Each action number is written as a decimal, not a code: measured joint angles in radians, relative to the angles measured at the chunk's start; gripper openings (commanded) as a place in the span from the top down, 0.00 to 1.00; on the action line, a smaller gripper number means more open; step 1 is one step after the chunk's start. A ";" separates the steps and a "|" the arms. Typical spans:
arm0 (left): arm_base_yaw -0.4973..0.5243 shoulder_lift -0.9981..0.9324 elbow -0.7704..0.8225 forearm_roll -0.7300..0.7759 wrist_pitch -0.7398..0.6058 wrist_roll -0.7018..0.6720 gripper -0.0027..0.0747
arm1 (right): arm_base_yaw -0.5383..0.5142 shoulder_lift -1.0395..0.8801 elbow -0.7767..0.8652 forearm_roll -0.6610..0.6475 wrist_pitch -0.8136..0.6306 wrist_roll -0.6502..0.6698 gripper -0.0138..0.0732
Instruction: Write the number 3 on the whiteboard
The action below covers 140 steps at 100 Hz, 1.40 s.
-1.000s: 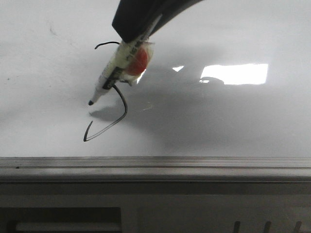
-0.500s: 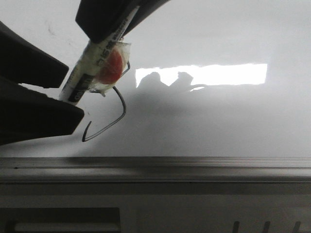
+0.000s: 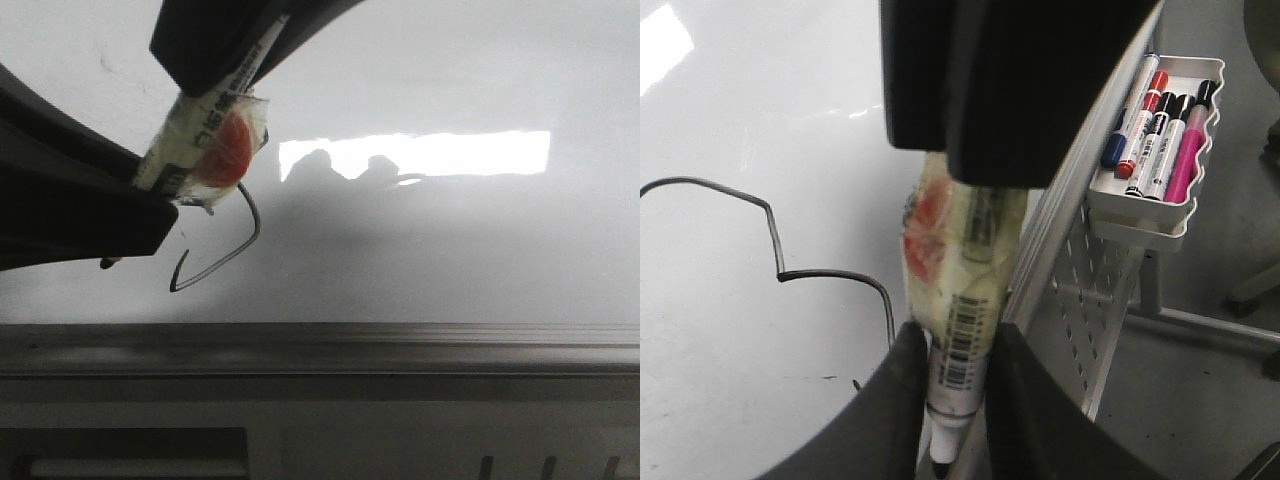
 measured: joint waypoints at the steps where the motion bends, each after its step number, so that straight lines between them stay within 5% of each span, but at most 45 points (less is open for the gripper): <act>1: 0.000 0.000 0.000 0.000 0.000 0.000 0.99 | 0.000 0.000 0.000 0.000 0.000 0.000 0.92; 42: -0.002 0.000 0.000 0.004 0.000 0.006 0.99 | 0.000 0.000 0.000 0.002 0.000 0.000 0.89; 49: -0.002 0.000 0.000 0.004 0.000 0.006 0.99 | 0.000 0.000 0.000 0.002 0.000 0.000 0.77; 64: -0.004 0.000 0.000 -0.003 -0.005 0.003 0.99 | 0.000 0.000 0.000 0.006 -0.025 0.000 0.23; 71: -0.004 0.000 0.000 -0.006 0.000 0.000 0.99 | -0.003 -0.002 0.000 0.004 -0.057 0.000 0.07; 89: -0.004 0.000 0.000 -0.093 0.025 -0.002 0.99 | -0.040 -0.022 0.000 -0.033 -0.153 0.000 0.10; 140: 0.206 0.002 0.000 -0.794 0.092 -0.005 0.99 | -0.107 -0.128 0.000 -0.037 -0.279 0.000 0.10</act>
